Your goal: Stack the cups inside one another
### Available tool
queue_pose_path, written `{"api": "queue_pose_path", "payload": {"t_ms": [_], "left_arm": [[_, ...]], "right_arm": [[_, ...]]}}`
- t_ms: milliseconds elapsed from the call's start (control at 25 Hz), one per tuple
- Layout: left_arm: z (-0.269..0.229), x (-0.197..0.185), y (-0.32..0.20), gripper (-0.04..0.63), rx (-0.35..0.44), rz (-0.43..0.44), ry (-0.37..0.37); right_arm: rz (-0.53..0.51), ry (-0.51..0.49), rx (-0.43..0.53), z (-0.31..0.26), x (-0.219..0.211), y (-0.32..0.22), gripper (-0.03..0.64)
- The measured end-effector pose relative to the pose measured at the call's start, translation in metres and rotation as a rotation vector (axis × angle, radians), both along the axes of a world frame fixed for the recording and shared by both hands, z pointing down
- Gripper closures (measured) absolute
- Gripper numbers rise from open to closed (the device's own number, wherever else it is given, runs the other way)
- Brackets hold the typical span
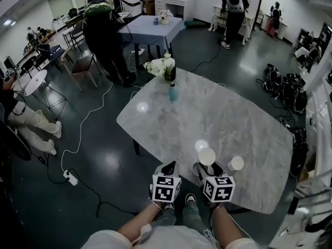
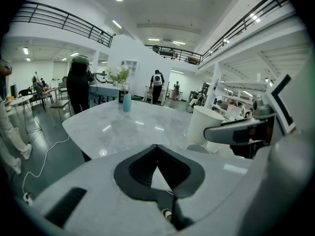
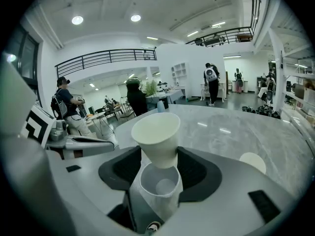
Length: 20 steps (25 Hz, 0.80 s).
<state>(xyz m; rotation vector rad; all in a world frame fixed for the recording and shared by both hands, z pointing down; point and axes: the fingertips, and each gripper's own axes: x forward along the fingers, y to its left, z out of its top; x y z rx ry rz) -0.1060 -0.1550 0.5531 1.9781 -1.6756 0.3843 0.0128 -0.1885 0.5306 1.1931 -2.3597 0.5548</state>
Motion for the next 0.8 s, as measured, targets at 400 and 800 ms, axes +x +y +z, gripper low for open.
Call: {"api": "queue_pose_path", "payload": {"t_ms": [400,800], "left_arm": [[0.008,0.014,0.013,0.6,-0.016,0.046,-0.004],[0.021,0.018,0.016,0.6,-0.043,0.044,0.001]], "right_arm": [[0.025,-0.006,-0.024,0.009,0.008,0.027,0.402],[0.003,-0.004,-0.059,0.025,0.005,0.033,0.402]]}}
